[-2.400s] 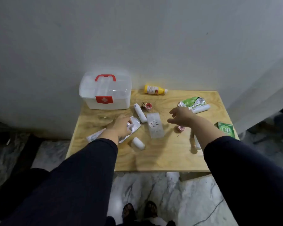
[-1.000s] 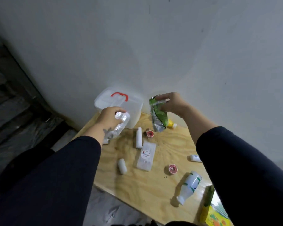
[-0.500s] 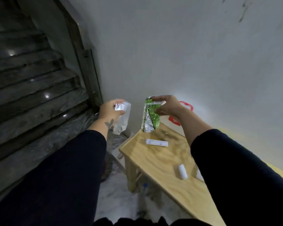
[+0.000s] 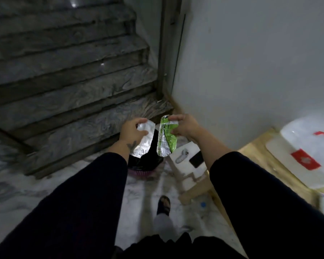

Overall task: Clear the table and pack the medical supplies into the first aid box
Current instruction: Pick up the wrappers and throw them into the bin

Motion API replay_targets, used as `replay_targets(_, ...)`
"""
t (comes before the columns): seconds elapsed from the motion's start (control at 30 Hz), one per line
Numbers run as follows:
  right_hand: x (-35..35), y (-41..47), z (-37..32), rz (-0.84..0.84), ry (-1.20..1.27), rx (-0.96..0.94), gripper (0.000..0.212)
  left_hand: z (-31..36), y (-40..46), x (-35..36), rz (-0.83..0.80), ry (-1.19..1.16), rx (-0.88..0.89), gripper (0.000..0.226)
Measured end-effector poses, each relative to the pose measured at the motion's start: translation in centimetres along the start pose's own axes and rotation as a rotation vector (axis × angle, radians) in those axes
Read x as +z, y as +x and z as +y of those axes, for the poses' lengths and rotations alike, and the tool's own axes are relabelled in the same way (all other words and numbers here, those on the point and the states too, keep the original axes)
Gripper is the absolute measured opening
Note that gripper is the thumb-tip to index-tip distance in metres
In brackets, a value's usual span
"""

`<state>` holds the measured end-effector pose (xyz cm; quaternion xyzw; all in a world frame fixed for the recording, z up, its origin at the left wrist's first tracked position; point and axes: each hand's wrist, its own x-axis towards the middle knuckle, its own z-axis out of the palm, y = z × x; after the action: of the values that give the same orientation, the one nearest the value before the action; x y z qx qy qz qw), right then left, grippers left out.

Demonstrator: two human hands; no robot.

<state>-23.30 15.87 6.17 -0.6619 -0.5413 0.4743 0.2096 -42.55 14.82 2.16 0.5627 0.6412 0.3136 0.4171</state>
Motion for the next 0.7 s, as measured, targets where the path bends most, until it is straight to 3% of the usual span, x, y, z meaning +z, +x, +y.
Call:
replay_targets(0.33, 8.4, 16.0, 2.5, -0.089, -0.078, 0.128, 0.047, -11.3, 12.1, 0.9, 0.041, -0.01, -0.338, 0.038)
replay_targets(0.5, 14.2, 23.7, 8.8, -0.093, -0.067, 0.262, 0.035, -19.5, 17.0, 3.8, 0.014, -0.012, -0.469, 0.035)
replay_targets(0.7, 21.0, 29.5, 17.2, -0.079, -0.039, 0.346, 0.031, -29.4, 21.5, 8.4, -0.125, 0.045, -0.577, 0.039)
